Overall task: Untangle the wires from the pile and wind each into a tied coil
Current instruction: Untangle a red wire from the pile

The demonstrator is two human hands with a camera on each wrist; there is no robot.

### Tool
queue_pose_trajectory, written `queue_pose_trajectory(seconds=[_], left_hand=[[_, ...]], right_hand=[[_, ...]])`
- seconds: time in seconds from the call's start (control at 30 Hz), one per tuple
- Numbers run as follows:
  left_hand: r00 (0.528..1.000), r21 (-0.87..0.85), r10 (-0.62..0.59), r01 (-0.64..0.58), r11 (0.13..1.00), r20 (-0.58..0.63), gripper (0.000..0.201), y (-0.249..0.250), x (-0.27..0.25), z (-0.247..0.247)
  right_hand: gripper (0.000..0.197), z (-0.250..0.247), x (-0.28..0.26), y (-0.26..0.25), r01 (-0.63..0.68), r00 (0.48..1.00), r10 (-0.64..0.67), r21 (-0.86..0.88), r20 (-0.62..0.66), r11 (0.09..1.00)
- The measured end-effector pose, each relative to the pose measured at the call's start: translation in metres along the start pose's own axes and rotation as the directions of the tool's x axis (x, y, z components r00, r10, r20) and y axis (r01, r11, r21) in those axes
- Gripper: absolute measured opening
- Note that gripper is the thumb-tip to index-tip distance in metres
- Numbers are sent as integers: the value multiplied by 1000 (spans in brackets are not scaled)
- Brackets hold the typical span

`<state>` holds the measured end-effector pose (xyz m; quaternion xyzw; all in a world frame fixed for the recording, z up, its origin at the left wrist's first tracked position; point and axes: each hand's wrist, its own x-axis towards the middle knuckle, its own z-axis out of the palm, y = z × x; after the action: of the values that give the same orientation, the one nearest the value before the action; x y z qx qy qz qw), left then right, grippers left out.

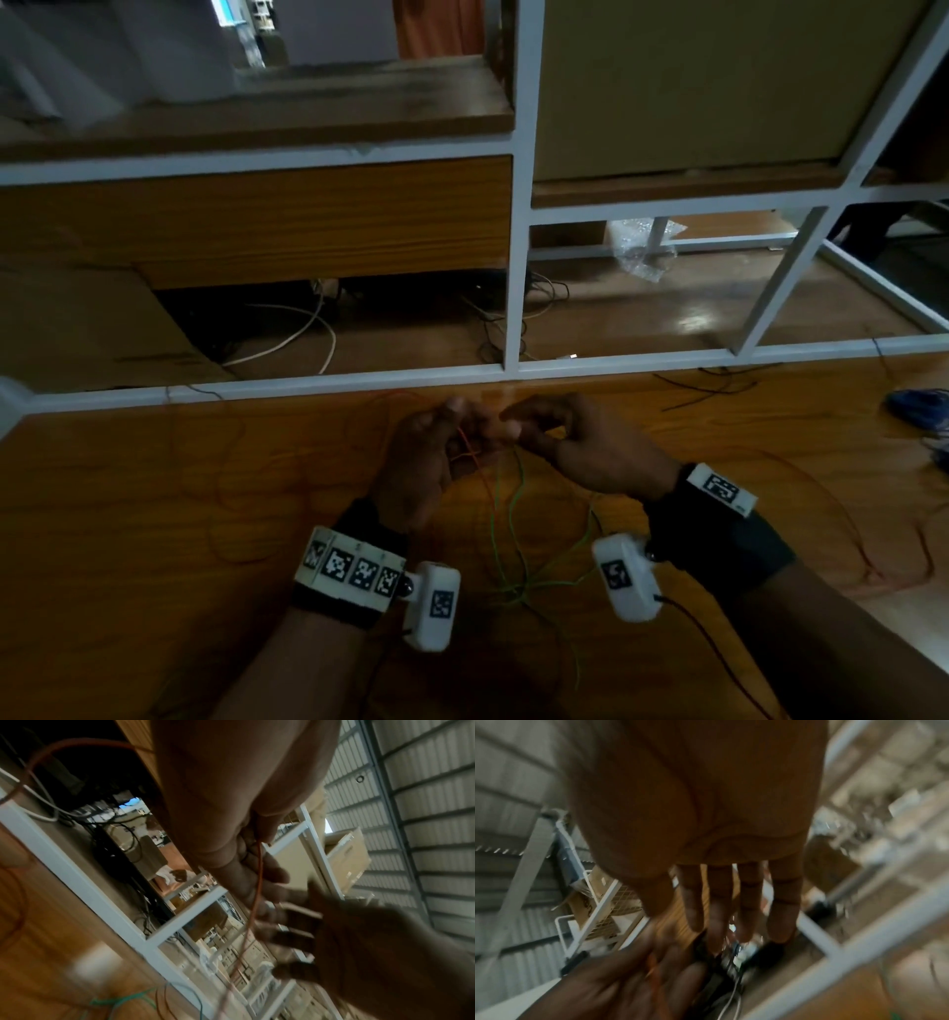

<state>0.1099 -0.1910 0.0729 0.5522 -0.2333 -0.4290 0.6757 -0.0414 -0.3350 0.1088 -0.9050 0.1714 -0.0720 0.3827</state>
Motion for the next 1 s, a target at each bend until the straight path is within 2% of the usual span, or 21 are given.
queue_pose_trajectory(seconds=[0.07, 0.13, 0.2, 0.27, 0.3, 0.37, 0.43, 0.5, 0.6, 0.67, 0.73, 0.83, 0.9, 0.93, 1.0], left_hand=[[999, 48, 23, -21, 999, -31, 38, -8, -2, 6], [995, 102, 63, -54, 993, -80, 37, -14, -2, 8], [989, 62, 64, -56, 996, -135, 32, -18, -2, 7], [983, -3, 54, -56, 998, -176, 29, -19, -2, 5], [982, -11, 57, -60, 998, -182, 30, -18, -2, 5], [987, -3, 64, -65, 998, -149, 32, -16, -4, 11], [995, -11, 68, -69, 998, -77, 33, -17, -6, 22], [998, -28, 61, -61, 998, -22, 34, -21, -7, 29], [1000, -203, 12, -17, 979, -27, 32, -21, -8, 21], [998, -402, -38, 16, 916, -47, 27, -16, -6, 3], [989, -512, -67, -10, 859, -133, 26, -8, -2, -24], [956, -538, -83, -86, 839, -283, 31, 5, 2, -59], [930, -544, -66, -154, 825, -363, 32, 11, 1, -63], [924, -514, -42, -174, 840, -381, 31, 13, 0, -56], [933, -366, 4, -145, 919, -361, 28, 13, -6, -28]], right_hand=[[39, 14, -3, -8, -17, 999, 11, 123, 44, 992], [46, 27, -7, -6, -28, 999, 22, 141, 44, 990], [36, 36, -10, 0, -7, 1000, 8, 106, -14, 994], [23, 39, -13, 8, -8, 997, 20, 146, -79, 989], [25, 39, -15, 9, -3, 996, 18, 163, -93, 987], [36, 40, -15, 5, 13, 997, -1, 148, -80, 989], [26, 47, -13, -1, 52, 997, -43, 148, -64, 988], [17, 55, -12, 0, 60, 992, -37, 198, -122, 978], [26, 52, -24, 12, 4, 967, 56, 237, -249, 972], [26, 41, -44, 21, -38, 940, 98, 185, -328, 982], [24, 27, -66, 31, -86, 917, 126, 119, -378, 989], [21, 6, -96, 53, -173, 879, 155, 2, -450, 985], [22, -4, -112, 73, -249, 858, 187, -68, -478, 966], [24, -6, -118, 83, -286, 861, 203, -113, -467, 952], [24, -4, -125, 97, -282, 899, 179, -215, -400, 935]])
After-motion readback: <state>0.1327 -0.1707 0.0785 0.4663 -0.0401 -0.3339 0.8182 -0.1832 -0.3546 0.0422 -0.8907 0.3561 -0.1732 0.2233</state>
